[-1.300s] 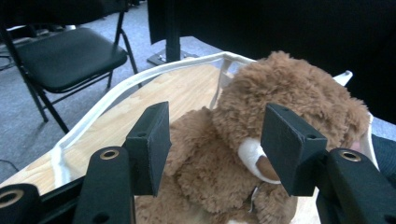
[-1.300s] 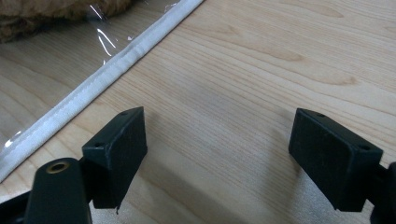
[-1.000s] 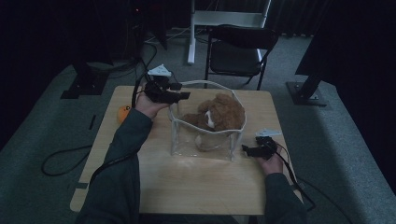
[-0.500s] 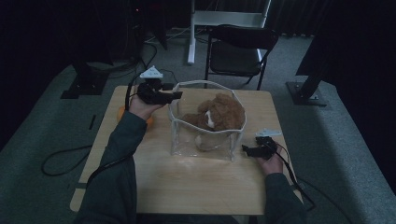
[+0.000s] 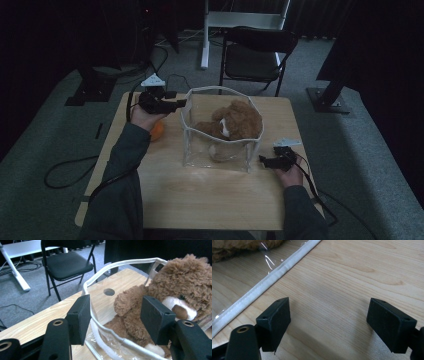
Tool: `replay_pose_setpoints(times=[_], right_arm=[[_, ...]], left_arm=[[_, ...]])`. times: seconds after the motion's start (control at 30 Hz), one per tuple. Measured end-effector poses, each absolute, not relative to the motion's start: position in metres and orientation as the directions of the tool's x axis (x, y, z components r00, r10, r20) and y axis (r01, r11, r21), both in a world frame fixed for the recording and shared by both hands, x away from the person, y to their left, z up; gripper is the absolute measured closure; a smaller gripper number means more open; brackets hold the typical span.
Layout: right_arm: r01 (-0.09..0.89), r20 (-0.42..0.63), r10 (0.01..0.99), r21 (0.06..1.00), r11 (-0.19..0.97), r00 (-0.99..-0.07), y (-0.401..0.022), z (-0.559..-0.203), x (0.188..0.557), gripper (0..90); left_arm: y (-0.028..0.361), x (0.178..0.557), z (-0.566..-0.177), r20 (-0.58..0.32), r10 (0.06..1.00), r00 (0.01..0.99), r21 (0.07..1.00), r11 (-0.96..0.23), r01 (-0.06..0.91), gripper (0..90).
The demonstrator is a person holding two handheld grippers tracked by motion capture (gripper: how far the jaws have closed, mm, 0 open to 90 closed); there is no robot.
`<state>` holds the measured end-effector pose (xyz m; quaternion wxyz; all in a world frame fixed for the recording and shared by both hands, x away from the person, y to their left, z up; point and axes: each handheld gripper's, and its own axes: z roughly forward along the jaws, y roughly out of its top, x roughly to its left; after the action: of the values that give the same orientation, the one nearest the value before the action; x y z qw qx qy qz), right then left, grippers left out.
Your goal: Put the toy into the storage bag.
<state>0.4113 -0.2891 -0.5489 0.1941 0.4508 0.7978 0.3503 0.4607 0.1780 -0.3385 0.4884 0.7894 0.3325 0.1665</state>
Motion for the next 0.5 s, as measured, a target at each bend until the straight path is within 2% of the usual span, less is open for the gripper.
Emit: replay_pose_setpoints(times=[0.5], right_arm=[[0.584, 0.006, 0.855, 0.734, 0.348, -0.518, -0.289, -0.549, 0.411, 18.4]], left_arm=[[0.202, 0.459, -0.352, -0.093, 0.729, 0.679, 0.879, -0.261, 0.4, 40.6]])
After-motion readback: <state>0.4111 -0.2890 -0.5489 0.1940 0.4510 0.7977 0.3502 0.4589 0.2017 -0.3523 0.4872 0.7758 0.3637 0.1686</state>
